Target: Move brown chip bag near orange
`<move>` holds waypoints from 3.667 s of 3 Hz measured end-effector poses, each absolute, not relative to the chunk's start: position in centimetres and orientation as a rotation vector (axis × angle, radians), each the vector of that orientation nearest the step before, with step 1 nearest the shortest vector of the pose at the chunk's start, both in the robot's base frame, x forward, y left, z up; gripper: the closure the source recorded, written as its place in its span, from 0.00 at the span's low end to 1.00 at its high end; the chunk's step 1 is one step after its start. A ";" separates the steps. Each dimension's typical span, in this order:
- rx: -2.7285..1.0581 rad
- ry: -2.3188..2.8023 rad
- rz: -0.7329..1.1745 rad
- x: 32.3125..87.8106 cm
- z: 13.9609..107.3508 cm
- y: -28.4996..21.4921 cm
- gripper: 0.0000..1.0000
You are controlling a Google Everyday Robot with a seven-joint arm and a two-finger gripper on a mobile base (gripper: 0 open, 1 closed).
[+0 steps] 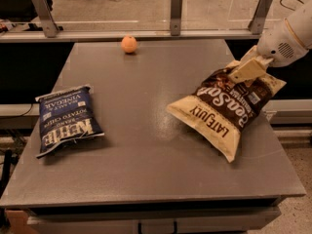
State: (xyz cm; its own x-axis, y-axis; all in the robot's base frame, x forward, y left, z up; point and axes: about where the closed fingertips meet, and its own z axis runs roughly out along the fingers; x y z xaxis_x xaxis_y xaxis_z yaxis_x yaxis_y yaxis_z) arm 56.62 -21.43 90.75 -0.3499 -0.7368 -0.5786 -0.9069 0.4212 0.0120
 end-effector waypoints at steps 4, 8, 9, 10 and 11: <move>-1.291 2.006 0.484 73.6 94.3 -15.0 1.00; -0.890 1.938 0.298 80.9 101.0 -14.9 1.00; -0.778 2.005 0.306 81.7 99.0 -14.5 1.00; -0.669 2.068 0.321 81.8 96.8 -14.0 1.00; -0.594 2.113 0.338 81.8 94.8 -13.3 1.00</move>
Offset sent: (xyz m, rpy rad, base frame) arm 0.1863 0.0356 0.1210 0.1147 -0.2886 0.0402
